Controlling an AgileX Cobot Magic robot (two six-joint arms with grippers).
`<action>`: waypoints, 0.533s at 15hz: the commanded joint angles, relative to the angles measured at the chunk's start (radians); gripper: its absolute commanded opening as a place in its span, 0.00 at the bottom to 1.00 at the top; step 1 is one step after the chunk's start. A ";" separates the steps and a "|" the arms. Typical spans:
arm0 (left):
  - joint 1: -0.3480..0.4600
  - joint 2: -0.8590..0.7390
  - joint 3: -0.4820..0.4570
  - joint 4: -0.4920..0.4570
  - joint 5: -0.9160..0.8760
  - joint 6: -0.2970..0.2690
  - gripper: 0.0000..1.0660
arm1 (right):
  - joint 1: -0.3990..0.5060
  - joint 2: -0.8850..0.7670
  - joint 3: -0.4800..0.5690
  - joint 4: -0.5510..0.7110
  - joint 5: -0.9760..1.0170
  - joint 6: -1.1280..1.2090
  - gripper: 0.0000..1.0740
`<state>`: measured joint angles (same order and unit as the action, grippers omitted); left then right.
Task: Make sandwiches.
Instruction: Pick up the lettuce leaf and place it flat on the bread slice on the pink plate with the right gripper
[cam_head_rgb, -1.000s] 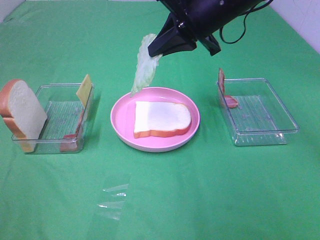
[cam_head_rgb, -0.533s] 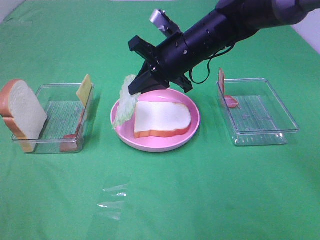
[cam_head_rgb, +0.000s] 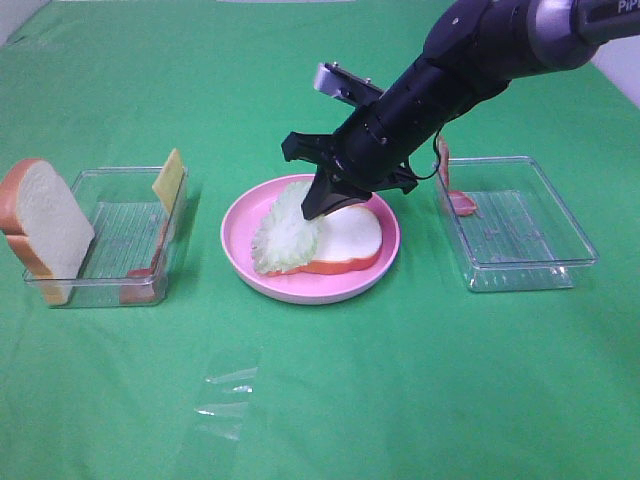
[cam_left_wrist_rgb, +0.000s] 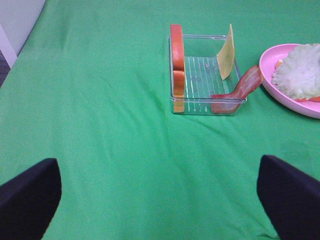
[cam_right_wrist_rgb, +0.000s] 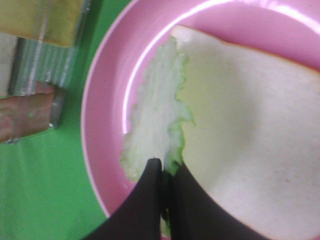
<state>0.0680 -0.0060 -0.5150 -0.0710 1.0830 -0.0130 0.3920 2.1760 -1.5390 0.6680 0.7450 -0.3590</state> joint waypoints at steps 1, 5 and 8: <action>0.001 -0.010 -0.001 -0.009 -0.011 -0.002 0.92 | -0.001 -0.020 -0.002 -0.143 -0.010 0.082 0.00; 0.001 -0.010 -0.001 -0.009 -0.011 -0.002 0.92 | -0.001 -0.037 -0.002 -0.253 -0.035 0.139 0.00; 0.001 -0.010 -0.001 -0.009 -0.011 -0.002 0.92 | -0.001 -0.039 -0.002 -0.254 -0.043 0.139 0.00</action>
<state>0.0680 -0.0060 -0.5150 -0.0710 1.0830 -0.0130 0.3920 2.1440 -1.5390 0.4190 0.7080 -0.2220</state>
